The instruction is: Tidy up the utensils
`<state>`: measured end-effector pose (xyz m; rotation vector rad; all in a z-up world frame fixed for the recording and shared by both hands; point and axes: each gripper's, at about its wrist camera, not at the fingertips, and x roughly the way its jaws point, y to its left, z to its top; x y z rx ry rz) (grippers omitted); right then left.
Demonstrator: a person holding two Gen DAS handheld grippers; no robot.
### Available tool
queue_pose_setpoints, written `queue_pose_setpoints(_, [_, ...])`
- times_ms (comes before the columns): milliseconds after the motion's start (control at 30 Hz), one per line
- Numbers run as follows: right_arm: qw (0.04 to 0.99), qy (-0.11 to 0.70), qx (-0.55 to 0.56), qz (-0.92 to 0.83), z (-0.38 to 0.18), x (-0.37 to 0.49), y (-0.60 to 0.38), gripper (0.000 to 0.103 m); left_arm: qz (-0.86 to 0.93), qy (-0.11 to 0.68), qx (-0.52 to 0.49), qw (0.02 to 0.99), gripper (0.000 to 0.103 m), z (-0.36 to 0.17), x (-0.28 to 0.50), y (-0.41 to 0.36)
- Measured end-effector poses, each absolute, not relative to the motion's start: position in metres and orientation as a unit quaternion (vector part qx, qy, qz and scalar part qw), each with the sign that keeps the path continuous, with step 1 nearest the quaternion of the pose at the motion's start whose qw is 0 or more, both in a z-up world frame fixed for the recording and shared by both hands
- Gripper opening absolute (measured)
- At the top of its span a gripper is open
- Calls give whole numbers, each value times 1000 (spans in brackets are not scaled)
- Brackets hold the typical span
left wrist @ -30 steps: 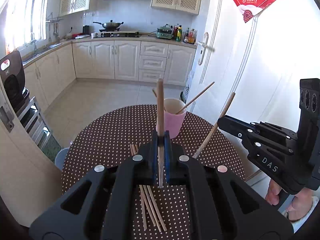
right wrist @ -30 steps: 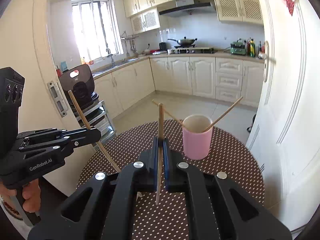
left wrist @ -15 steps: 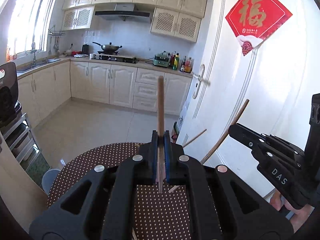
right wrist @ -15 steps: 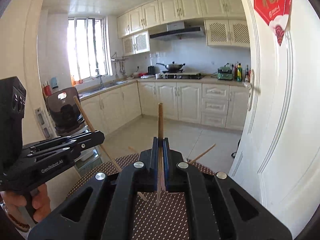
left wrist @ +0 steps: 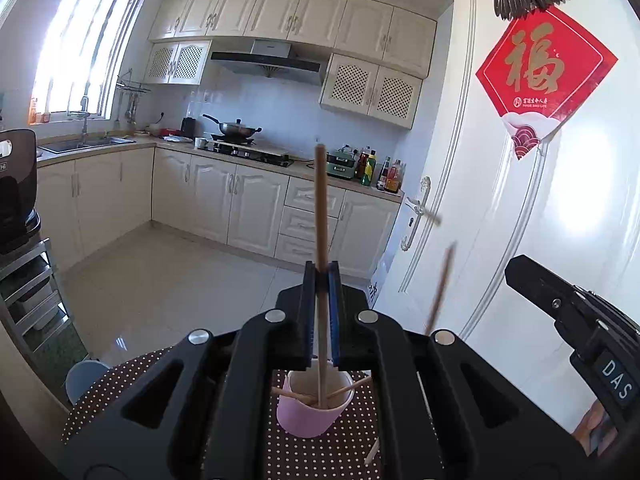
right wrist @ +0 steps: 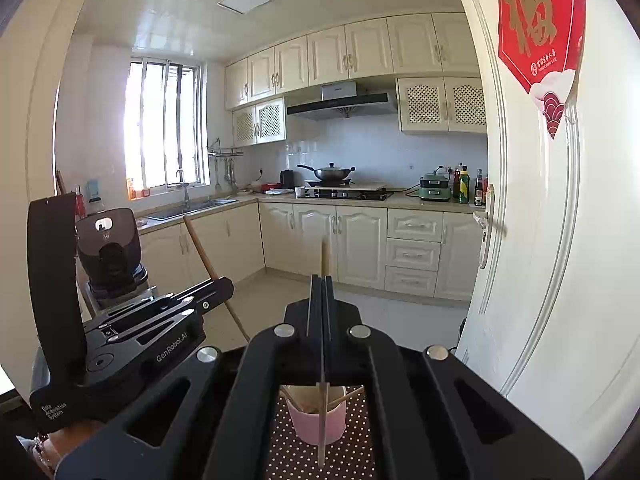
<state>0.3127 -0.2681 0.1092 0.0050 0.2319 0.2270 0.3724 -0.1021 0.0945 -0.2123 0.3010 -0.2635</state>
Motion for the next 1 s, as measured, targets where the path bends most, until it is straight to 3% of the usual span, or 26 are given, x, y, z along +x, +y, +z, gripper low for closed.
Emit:
queue_pose_setpoints(100, [986,124,5,115,106,322,-268,0,-131,152,-102,974,6,92,382,-106])
queue_pose_setpoints(400, [950,271,17,155,38,358,-273,0,-152,202,-87,964,6,65,385,-107])
queue_pose_setpoints(600, [949,291,16,122,18,366,-273,3,-145,199,-80,966,6,65,381,-106])
queue_pose_setpoints(667, [944,308,11,117,17,374,-271,6,-143,194,-78,967,6,65,378,-104])
queue_pose_setpoints(733, [936,331,5,121,9,386,-267,19,-141,196,-74,968,6,64,379,-104])
queue_pose_setpoints(800, [930,347,-24,118,-1,396,-255,24,-140,199,-75,967,6,63,382,-104])
queue_pose_setpoints(1000, [921,357,-96,118,-22,424,-222,24,-141,207,-77,965,6,55,391,-102])
